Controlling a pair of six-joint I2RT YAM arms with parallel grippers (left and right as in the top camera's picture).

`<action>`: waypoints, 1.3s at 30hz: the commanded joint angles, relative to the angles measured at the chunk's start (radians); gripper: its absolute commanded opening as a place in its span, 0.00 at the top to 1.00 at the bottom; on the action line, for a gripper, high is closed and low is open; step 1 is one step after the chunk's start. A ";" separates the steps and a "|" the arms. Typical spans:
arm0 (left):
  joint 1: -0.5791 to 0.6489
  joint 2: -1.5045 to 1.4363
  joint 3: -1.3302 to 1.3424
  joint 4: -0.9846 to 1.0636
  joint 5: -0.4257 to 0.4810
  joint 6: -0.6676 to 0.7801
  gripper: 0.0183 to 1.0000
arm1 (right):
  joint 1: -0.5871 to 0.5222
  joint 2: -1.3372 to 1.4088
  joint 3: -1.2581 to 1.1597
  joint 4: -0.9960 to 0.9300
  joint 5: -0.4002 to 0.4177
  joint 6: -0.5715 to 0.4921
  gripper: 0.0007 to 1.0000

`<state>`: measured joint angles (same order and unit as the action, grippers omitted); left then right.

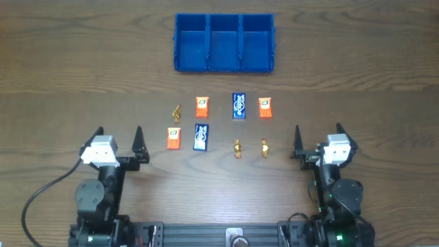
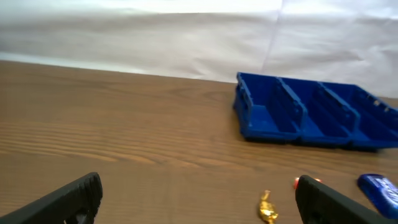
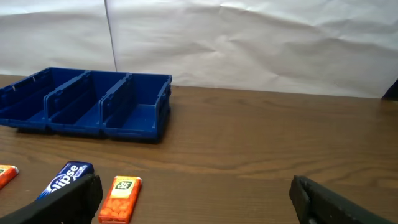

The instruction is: Sort Candies Into Trays

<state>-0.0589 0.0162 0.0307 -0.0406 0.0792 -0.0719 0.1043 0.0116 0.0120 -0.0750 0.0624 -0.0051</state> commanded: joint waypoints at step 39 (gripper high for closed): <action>-0.396 1.651 0.824 -0.470 -0.085 -0.400 0.18 | 0.005 -0.009 -0.004 -0.001 -0.005 -0.011 0.00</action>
<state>-0.4309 1.6394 0.8333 -0.5236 0.0158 -0.4618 0.1043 0.0101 0.0105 -0.0734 0.0589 -0.0082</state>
